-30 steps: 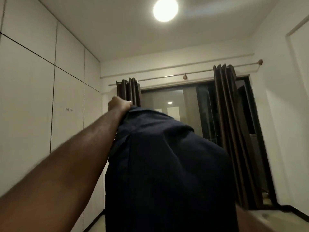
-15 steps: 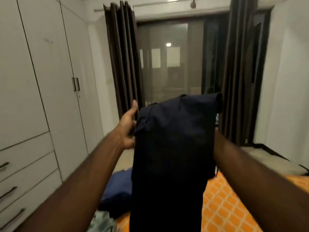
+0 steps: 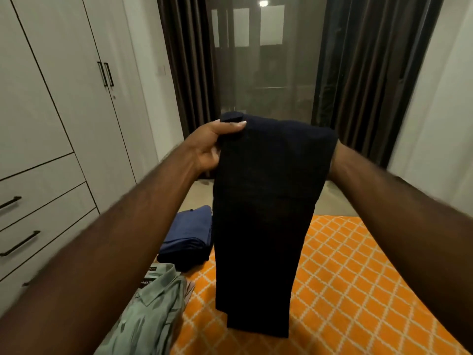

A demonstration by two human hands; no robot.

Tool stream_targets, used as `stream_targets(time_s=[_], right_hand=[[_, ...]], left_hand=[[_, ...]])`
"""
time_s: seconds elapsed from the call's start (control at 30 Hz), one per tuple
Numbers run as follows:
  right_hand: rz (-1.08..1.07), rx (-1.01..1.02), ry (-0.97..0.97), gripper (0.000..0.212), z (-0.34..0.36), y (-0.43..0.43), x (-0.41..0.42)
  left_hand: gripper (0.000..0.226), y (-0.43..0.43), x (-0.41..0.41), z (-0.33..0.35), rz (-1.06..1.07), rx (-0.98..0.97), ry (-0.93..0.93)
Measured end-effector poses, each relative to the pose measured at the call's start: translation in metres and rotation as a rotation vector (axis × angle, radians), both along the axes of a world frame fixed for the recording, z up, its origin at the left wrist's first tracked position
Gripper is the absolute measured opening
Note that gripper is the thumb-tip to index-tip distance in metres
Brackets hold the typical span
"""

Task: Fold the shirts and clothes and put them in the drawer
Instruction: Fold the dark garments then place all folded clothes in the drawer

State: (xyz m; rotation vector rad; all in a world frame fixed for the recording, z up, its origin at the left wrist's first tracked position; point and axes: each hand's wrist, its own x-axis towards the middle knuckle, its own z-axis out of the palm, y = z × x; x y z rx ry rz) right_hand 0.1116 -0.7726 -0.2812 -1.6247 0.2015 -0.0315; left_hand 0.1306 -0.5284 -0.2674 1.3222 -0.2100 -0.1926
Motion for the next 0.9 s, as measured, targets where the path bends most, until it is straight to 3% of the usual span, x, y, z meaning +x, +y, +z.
stream_targets(time_s=[0.13,0.3,0.4,0.5,0.53,0.73,0.9], right_hand=[[-0.026,0.332,0.090,0.036,0.011,0.000,-0.001],[-0.196,0.485,0.082,0.041,0.015,-0.003,0.004],[-0.225,0.422,0.058,0.045,0.018,-0.002,-0.004],[-0.190,0.354,0.053,0.052,0.023,-0.003,-0.013],[-0.167,0.321,0.073,0.054,0.026,-0.006,-0.013],[-0.109,-0.043,0.152,0.044,0.040,-0.009,-0.007],[0.019,-0.371,0.246,0.036,0.051,-0.004,-0.006]], left_hand=[[0.039,-0.002,-0.008,0.010,0.081,0.166,0.034],[0.023,-0.003,-0.010,0.030,0.223,0.158,0.063],[0.026,-0.004,-0.010,0.028,0.232,0.082,0.030],[0.072,-0.003,-0.002,0.019,0.145,0.147,-0.075],[0.077,-0.004,-0.001,0.018,0.127,0.213,-0.117],[0.039,-0.017,-0.004,0.026,0.213,0.587,-0.232],[0.044,-0.036,-0.006,0.026,0.321,0.725,-0.316]])
